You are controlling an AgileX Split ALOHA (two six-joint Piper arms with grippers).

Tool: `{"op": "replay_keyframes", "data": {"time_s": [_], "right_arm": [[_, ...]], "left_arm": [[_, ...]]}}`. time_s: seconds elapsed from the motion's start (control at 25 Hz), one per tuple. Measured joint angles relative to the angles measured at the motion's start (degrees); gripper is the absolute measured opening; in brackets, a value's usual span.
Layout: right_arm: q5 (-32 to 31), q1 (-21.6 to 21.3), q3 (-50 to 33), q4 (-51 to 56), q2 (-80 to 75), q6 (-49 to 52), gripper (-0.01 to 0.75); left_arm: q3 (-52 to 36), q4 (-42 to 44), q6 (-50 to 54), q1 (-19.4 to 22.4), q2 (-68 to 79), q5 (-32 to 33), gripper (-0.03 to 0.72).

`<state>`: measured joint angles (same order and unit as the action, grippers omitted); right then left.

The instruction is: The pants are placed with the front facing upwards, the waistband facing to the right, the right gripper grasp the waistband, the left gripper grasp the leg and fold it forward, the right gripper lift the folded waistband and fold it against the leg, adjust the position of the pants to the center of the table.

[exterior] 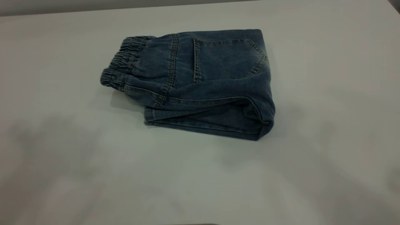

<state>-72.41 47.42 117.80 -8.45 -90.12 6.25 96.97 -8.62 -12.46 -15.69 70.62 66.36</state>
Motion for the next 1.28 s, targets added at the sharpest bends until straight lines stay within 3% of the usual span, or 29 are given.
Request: {"op": "replay_keyframes", "data": {"time_s": [0.28, 0.68, 0.96, 1.28], "right_arm": [[-0.3, 0.0, -20.3, 0.1, 18.6, 2.0, 0.474], [-0.2, 0.0, -58.2, -1.1, 40.1, 10.2, 0.456], [5.5, 0.0, -78.3, -1.6, 52.9, 11.0, 0.453], [6.9, 0.0, -88.8, 0.0, 67.2, 9.7, 0.452]], "left_arm": [[-18.0, 0.0, 0.3, 0.0, -16.9, 0.0, 0.464], [-48.8, 1.5, 4.4, 0.0, -39.6, 0.0, 0.464], [-58.3, 2.6, 5.5, 0.0, -52.1, 0.0, 0.464], [-63.9, 2.6, 6.6, 0.0, -61.7, 0.0, 0.464]]}}
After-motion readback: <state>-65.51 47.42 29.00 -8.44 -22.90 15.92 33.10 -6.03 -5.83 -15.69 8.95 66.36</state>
